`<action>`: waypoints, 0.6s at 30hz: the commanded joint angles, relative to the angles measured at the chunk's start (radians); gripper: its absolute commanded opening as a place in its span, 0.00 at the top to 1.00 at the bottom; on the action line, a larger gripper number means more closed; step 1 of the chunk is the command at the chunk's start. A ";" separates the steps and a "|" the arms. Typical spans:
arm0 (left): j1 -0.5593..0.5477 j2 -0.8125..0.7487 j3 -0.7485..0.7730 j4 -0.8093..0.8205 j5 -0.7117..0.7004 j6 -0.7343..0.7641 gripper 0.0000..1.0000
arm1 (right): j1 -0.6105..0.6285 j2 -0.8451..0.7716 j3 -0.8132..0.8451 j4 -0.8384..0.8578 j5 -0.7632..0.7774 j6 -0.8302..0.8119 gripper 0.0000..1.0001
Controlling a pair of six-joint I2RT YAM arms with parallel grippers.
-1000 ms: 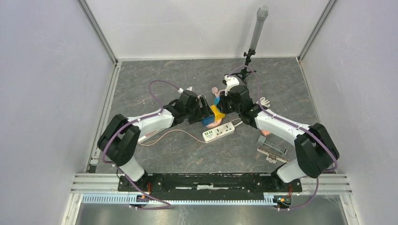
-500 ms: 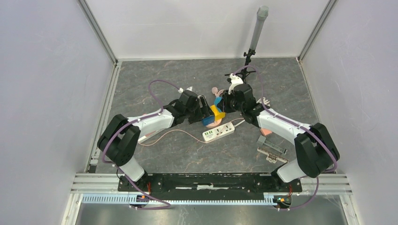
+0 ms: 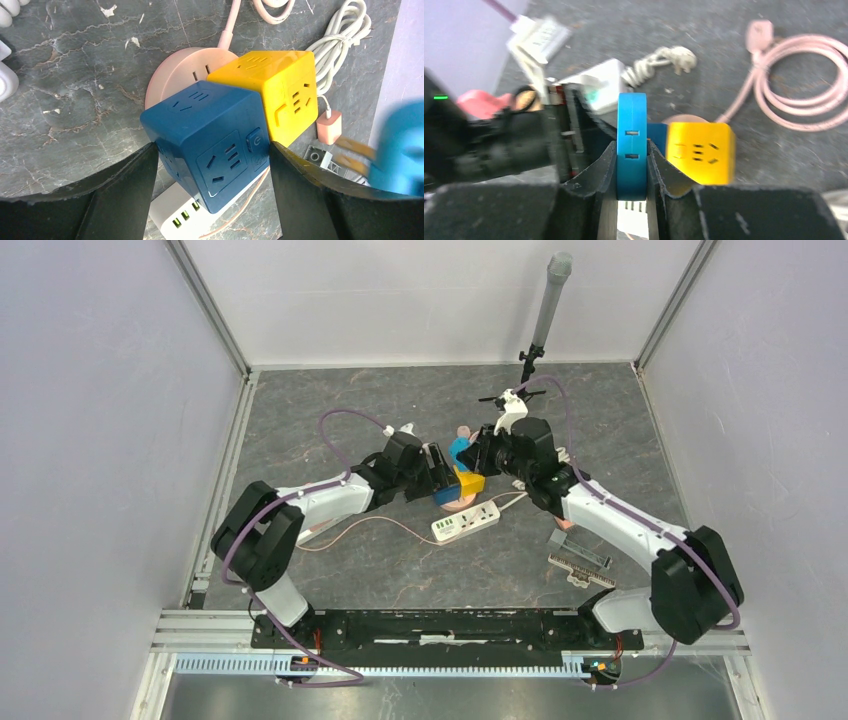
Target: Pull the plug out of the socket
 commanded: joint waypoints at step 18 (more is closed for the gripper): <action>-0.004 -0.144 0.232 -0.287 -0.047 0.285 0.00 | -0.153 -0.335 -0.023 -0.250 0.489 -0.265 1.00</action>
